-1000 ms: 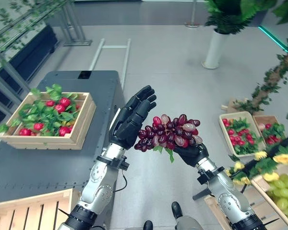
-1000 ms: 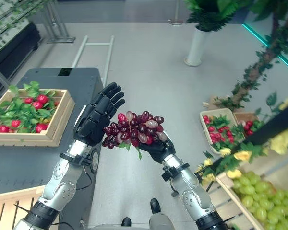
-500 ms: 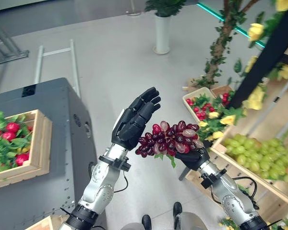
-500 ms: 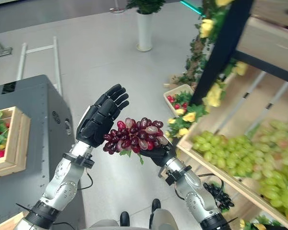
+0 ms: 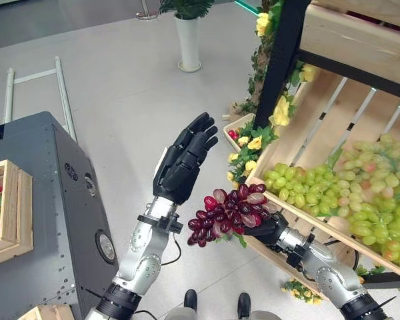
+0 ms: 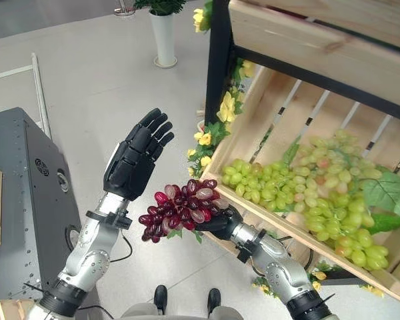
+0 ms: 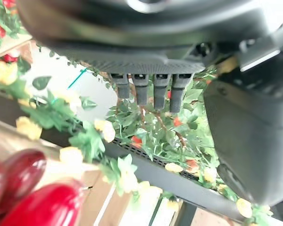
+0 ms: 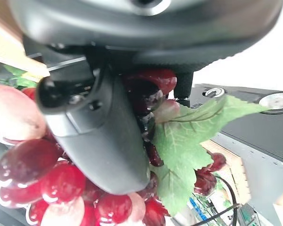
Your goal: Pick up the fruits from the basket on one side to the basket on the other side
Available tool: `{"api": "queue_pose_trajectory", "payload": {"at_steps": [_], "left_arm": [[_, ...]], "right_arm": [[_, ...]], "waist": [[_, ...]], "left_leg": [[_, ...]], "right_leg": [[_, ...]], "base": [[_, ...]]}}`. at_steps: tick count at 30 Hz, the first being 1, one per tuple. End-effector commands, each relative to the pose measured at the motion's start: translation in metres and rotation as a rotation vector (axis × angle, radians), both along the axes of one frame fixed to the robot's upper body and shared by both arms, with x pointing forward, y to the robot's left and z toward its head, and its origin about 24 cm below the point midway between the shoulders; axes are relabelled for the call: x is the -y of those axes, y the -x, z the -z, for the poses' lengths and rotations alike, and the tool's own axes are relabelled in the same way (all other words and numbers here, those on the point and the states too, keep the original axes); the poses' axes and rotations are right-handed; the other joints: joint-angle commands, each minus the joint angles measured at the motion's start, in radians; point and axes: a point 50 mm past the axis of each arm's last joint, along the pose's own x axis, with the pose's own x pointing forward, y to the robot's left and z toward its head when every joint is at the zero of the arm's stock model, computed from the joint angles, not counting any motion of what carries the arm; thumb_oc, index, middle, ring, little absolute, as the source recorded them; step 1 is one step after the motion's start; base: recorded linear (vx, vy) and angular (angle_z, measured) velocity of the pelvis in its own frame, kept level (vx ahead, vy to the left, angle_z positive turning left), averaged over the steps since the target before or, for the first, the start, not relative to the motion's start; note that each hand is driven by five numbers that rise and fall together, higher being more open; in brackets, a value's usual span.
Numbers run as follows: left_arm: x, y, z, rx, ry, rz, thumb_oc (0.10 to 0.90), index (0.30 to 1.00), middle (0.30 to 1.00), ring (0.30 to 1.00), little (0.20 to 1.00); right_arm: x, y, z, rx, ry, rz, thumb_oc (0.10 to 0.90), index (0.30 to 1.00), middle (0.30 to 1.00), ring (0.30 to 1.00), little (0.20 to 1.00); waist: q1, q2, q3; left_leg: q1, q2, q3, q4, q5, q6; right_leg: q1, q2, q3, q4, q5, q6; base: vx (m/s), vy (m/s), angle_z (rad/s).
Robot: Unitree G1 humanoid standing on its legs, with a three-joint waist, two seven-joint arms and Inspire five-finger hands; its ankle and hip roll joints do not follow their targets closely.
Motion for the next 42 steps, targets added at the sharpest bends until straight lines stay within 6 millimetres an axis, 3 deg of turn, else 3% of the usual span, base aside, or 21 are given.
{"api": "queue_pose_trajectory", "payload": {"at_steps": [1,7,11,12,16,17,20,22,23,29,35,38,39,42], "left_arm": [[-0.006,-0.002,-0.039,0.240,0.071,-0.039,0.800,0.900,0.900,0.900,0.900],[-0.016,0.000,-0.035,0.236,0.099,-0.093,0.800,0.900,0.900,0.900,0.900],[-0.022,0.005,-0.032,0.226,0.094,-0.114,0.800,0.900,0.900,0.900,0.900],[-0.024,0.007,-0.031,0.221,0.095,-0.124,0.800,0.900,0.900,0.900,0.900],[-0.026,0.008,-0.032,0.224,0.094,-0.124,0.800,0.900,0.900,0.900,0.900],[-0.024,0.007,-0.033,0.227,0.097,-0.108,0.800,0.900,0.900,0.900,0.900],[-0.023,0.006,-0.038,0.241,0.101,-0.088,0.800,0.900,0.900,0.900,0.900],[-0.023,0.005,-0.040,0.234,0.099,-0.087,0.800,0.900,0.900,0.900,0.900],[-0.022,0.004,-0.040,0.229,0.098,-0.077,0.800,0.900,0.900,0.900,0.900],[-0.017,0.003,-0.036,0.221,0.076,-0.014,0.800,0.900,0.900,0.900,0.900],[-0.017,0.006,-0.033,0.228,0.069,0.012,0.800,0.900,0.900,0.900,0.900],[-0.015,0.006,-0.033,0.226,0.066,0.025,0.800,0.900,0.900,0.900,0.900],[-0.013,0.005,-0.033,0.212,0.073,0.035,0.800,0.900,0.900,0.900,0.900],[-0.010,0.003,-0.033,0.204,0.059,0.042,0.800,0.900,0.900,0.900,0.900]], "right_arm": [[-0.026,-0.010,-0.044,0.220,-0.212,-0.107,0.400,0.300,0.300,0.300,0.300],[-0.026,-0.011,-0.042,0.205,-0.231,-0.080,0.400,0.300,0.300,0.300,0.300],[-0.028,-0.013,-0.044,0.202,-0.254,-0.041,0.400,0.300,0.300,0.300,0.300],[-0.029,-0.014,-0.046,0.200,-0.263,-0.024,0.400,0.300,0.300,0.300,0.300],[-0.027,-0.014,-0.048,0.198,-0.274,-0.008,0.400,0.300,0.300,0.300,0.300],[-0.025,-0.012,-0.047,0.197,-0.273,0.002,0.400,0.300,0.300,0.300,0.300],[-0.022,-0.008,-0.045,0.188,-0.276,-0.003,0.400,0.300,0.300,0.300,0.300],[-0.020,-0.009,-0.045,0.174,-0.281,0.001,0.400,0.300,0.300,0.300,0.300],[-0.020,-0.009,-0.044,0.167,-0.284,0.003,0.400,0.300,0.300,0.300,0.300],[-0.022,-0.009,-0.046,0.170,-0.346,0.044,0.400,0.300,0.300,0.300,0.300],[-0.028,-0.010,-0.047,0.192,-0.336,0.047,0.400,0.300,0.300,0.300,0.300],[-0.027,-0.011,-0.046,0.191,-0.331,0.052,0.400,0.300,0.300,0.300,0.300],[-0.025,-0.010,-0.044,0.186,-0.324,0.053,0.400,0.300,0.300,0.300,0.300],[-0.023,-0.010,-0.043,0.186,-0.319,0.043,0.400,0.300,0.300,0.300,0.300]], "waist": [[0.000,-0.046,-0.128],[0.001,-0.037,-0.105],[0.024,-0.037,-0.095],[0.033,-0.040,-0.091],[0.032,-0.060,-0.084],[0.024,-0.078,-0.077],[0.012,-0.094,-0.071],[0.003,-0.089,-0.086],[-0.006,-0.079,-0.099],[-0.028,-0.045,-0.117],[-0.027,-0.028,-0.083],[-0.024,-0.027,-0.076],[-0.022,-0.027,-0.067],[-0.021,-0.020,-0.064]], "left_leg": [[-0.132,-0.105,-0.048,-0.003,0.003,0.017],[-0.194,-0.081,-0.036,-0.003,0.062,-0.020],[-0.221,-0.076,-0.118,-0.003,0.098,-0.033],[-0.216,-0.082,-0.168,0.013,0.089,-0.031],[-0.212,-0.103,-0.187,0.179,-0.002,-0.018],[-0.218,-0.125,-0.186,0.330,-0.056,-0.002],[-0.205,-0.180,-0.224,0.508,-0.112,0.033],[-0.131,-0.176,-0.252,0.440,-0.136,0.043],[-0.062,-0.158,-0.261,0.324,-0.148,0.043],[0.043,-0.130,-0.251,0.082,-0.142,0.037],[0.060,-0.182,-0.239,0.050,-0.151,0.073],[0.057,-0.192,-0.232,0.056,-0.156,0.078],[0.061,-0.199,-0.224,0.056,-0.162,0.081],[0.062,-0.199,-0.214,0.039,-0.151,0.082]], "right_leg": [[0.042,0.001,0.006,0.004,-0.024,0.002],[0.042,0.040,0.026,0.003,-0.020,-0.019],[0.038,0.046,0.047,0.003,-0.009,-0.024],[0.042,0.043,0.058,0.003,-0.010,-0.025],[0.050,0.018,0.074,0.003,-0.009,-0.029],[0.049,-0.007,0.070,0.003,0.007,-0.028],[0.035,-0.031,0.092,0.003,0.036,-0.022],[0.020,-0.031,0.101,0.016,0.035,-0.018],[0.016,-0.029,0.099,0.020,0.030,-0.015],[-0.032,-0.063,0.082,0.010,0.063,0.041],[-0.133,-0.125,0.076,0.056,0.125,0.103],[-0.147,-0.142,0.077,0.056,0.152,0.112],[-0.163,-0.169,0.072,0.039,0.195,0.120],[-0.175,-0.176,0.070,0.027,0.205,0.119]], "base": [[-0.21,-0.189,0.02],[-0.17,-0.152,0.08],[-0.12,-0.099,-0.03],[-0.10,-0.042,-0.11],[-0.10,0.027,-0.38],[-0.11,0.114,-0.28],[-0.10,0.245,-0.09],[-0.04,0.296,-0.35],[-0.01,0.264,-0.49],[-0.11,0.289,0.14],[-0.16,0.318,0.02],[-0.10,0.229,-0.13],[-0.09,0.205,-0.19],[-0.13,0.176,-0.32]]}}
